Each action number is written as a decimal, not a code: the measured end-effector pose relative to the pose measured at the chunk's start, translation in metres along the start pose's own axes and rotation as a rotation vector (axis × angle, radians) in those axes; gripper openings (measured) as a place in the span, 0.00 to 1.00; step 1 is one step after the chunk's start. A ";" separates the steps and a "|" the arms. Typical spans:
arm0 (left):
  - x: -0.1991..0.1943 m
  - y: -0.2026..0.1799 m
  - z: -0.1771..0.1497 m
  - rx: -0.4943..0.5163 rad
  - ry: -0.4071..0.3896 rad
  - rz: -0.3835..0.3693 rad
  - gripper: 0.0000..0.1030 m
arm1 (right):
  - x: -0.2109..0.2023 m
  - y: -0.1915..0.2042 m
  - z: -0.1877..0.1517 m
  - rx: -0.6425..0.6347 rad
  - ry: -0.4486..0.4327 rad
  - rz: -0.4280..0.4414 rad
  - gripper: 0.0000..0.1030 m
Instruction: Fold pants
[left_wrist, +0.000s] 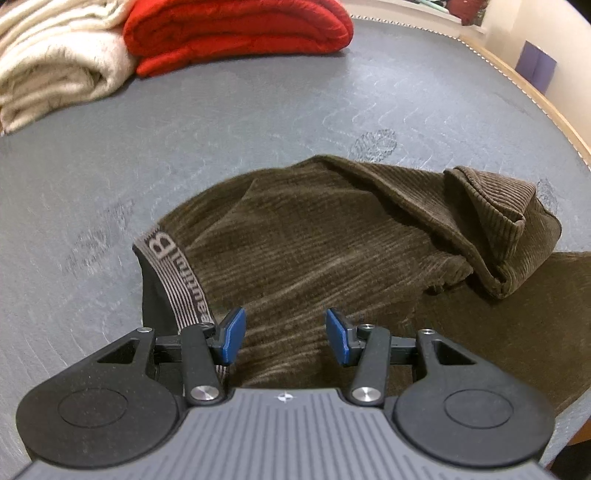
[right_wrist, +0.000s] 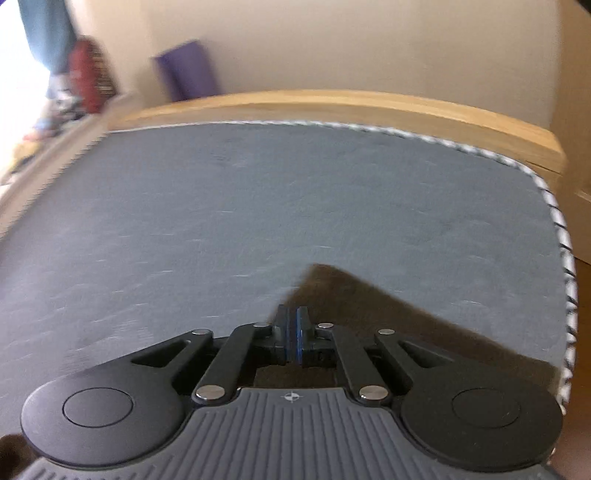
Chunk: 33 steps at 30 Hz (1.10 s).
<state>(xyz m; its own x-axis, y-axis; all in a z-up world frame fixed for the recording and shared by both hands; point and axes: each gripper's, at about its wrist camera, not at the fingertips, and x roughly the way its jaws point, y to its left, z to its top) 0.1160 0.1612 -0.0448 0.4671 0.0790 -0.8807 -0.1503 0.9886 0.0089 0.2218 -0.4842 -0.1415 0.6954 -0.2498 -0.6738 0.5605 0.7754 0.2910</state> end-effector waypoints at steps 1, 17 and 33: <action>0.002 0.003 -0.001 -0.018 0.012 -0.009 0.52 | -0.008 0.010 0.001 -0.033 -0.009 0.041 0.16; 0.001 0.116 -0.063 -0.307 0.162 -0.032 0.52 | -0.199 0.158 -0.126 -0.600 0.160 0.636 0.49; 0.018 0.128 -0.131 -0.240 0.305 -0.140 0.53 | -0.284 0.234 -0.406 -1.599 0.313 0.944 0.48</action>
<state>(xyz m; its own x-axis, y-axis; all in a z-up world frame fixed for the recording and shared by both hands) -0.0090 0.2720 -0.1214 0.2237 -0.1317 -0.9657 -0.3190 0.9264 -0.2002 -0.0269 0.0034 -0.1581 0.2846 0.4825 -0.8284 -0.9263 0.3611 -0.1079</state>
